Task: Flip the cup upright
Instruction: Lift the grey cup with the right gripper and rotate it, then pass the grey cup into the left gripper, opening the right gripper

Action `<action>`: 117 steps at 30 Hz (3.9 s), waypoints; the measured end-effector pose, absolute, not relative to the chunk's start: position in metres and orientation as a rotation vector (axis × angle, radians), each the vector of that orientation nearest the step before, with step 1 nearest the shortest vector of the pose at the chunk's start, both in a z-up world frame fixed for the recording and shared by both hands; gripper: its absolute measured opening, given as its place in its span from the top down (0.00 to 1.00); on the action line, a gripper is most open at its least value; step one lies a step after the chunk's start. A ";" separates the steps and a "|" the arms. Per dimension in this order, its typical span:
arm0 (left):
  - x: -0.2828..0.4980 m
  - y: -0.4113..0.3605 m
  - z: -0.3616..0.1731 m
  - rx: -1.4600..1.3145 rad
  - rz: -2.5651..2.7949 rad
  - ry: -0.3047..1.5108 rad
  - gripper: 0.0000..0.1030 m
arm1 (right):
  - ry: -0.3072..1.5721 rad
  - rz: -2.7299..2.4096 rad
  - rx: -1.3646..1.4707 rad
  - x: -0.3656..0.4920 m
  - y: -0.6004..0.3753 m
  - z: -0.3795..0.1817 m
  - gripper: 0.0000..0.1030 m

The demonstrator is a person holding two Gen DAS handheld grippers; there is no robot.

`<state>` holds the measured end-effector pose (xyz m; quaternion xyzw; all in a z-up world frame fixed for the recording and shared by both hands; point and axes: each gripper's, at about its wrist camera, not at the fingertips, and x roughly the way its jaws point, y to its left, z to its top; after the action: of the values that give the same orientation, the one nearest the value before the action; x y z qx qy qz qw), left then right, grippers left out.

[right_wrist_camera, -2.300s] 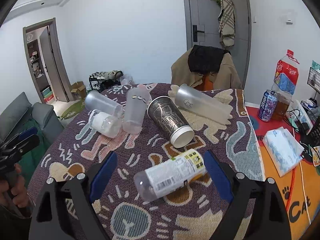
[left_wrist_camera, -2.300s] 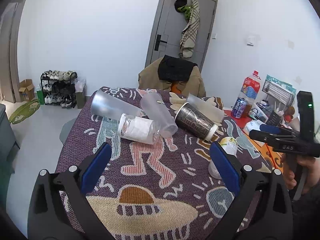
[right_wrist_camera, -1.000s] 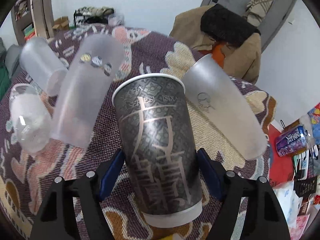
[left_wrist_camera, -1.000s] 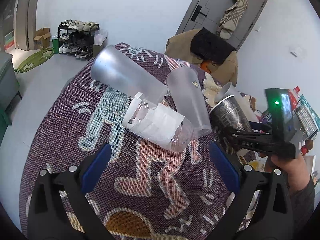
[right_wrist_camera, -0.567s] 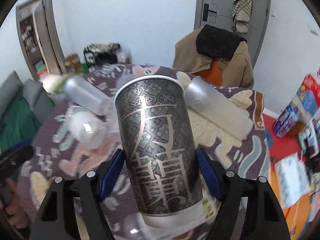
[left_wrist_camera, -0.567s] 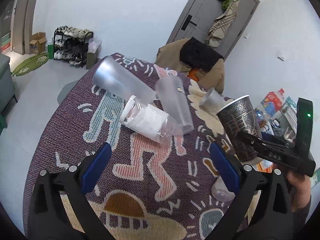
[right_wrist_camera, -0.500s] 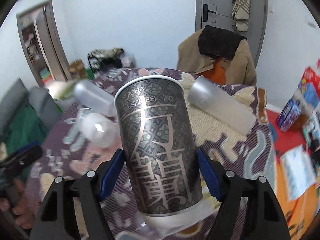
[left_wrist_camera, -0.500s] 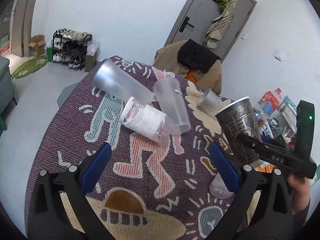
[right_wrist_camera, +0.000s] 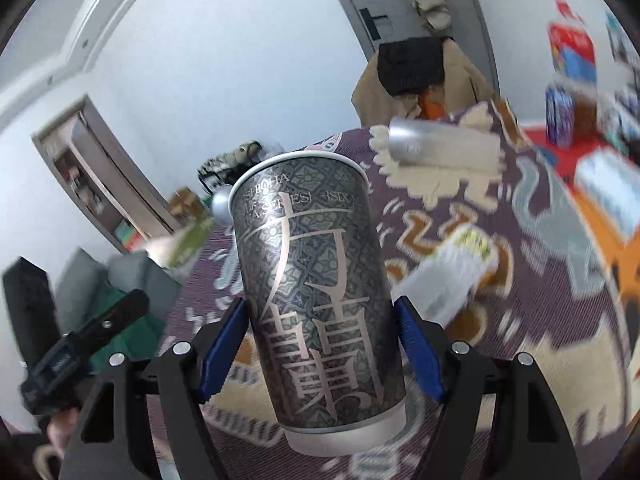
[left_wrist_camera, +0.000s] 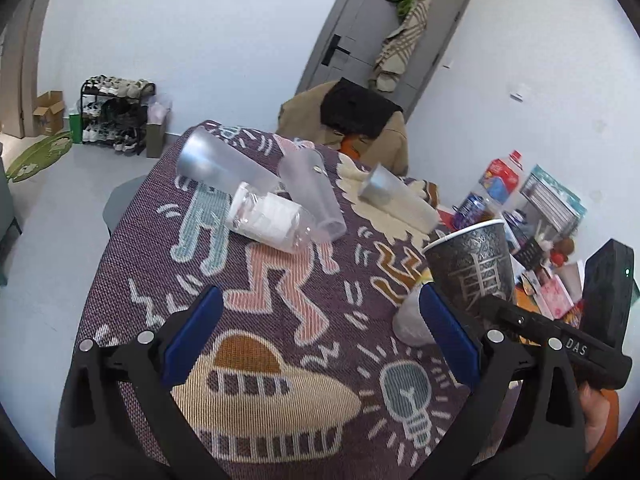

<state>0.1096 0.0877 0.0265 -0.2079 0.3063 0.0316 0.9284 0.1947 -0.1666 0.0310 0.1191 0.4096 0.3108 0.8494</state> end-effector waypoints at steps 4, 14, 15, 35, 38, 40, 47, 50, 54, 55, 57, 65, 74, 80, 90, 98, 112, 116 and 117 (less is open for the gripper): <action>0.101 0.080 0.026 -0.386 0.042 0.635 0.05 | 0.891 0.677 0.341 0.176 -0.179 0.016 0.29; 0.090 0.079 0.004 -0.364 0.036 0.684 0.05 | 0.982 0.734 0.545 0.153 -0.186 -0.034 0.29; 0.091 0.081 0.000 -0.367 0.043 0.697 0.05 | 0.991 0.729 0.551 0.152 -0.184 -0.041 0.29; 0.097 0.082 -0.035 -0.376 0.033 0.833 0.05 | 1.054 0.664 0.539 0.161 -0.158 -0.085 0.13; 0.105 0.076 -0.030 -0.394 0.008 0.826 0.05 | 0.996 0.697 0.529 0.158 -0.169 -0.071 0.08; 0.113 0.070 -0.028 -0.426 -0.033 0.834 0.05 | 0.964 0.711 0.517 0.156 -0.177 -0.066 0.07; 0.138 0.053 -0.043 -0.548 -0.161 0.918 0.05 | 0.857 0.694 0.489 0.147 -0.217 -0.055 0.07; 0.144 0.046 -0.049 -0.563 -0.180 0.945 0.05 | 0.833 0.666 0.472 0.144 -0.236 -0.054 0.07; 0.154 0.040 -0.054 -0.586 -0.210 0.976 0.05 | 0.814 0.620 0.446 0.141 -0.258 -0.061 0.07; 0.156 0.037 -0.056 -0.588 -0.219 0.985 0.05 | 0.812 0.612 0.441 0.140 -0.262 -0.063 0.07; 0.161 0.034 -0.059 -0.592 -0.233 1.005 0.05 | 0.805 0.586 0.419 0.139 -0.269 -0.068 0.07; 0.178 0.020 -0.068 -0.597 -0.258 1.051 0.05 | 0.801 0.568 0.369 0.131 -0.277 -0.075 0.07; 0.196 0.005 -0.083 -0.570 -0.257 1.114 0.05 | 0.786 0.479 0.318 0.119 -0.286 -0.073 0.07; 0.194 0.006 -0.082 -0.558 -0.229 1.097 0.16 | 0.796 0.471 0.329 0.118 -0.288 -0.076 0.07; 0.151 0.006 -0.006 -0.366 -0.213 0.828 0.18 | 0.726 0.432 0.397 0.114 -0.295 -0.073 0.07; 0.118 -0.013 0.035 -0.089 -0.072 0.617 0.18 | 0.681 0.421 0.409 0.107 -0.297 -0.070 0.07; 0.121 -0.051 -0.002 0.109 -0.036 0.654 0.17 | 0.692 0.416 0.386 0.101 -0.293 -0.075 0.07; 0.120 -0.056 -0.004 0.113 -0.048 0.651 0.17 | 0.690 0.428 0.383 0.098 -0.291 -0.074 0.07; 0.119 -0.058 -0.003 0.123 -0.049 0.652 0.17 | 0.687 0.431 0.379 0.098 -0.289 -0.072 0.07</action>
<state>0.1191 -0.0579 -0.0030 0.0602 0.3199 -0.0239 0.9452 0.0975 -0.2895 -0.0723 0.1833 0.3322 0.2083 0.9015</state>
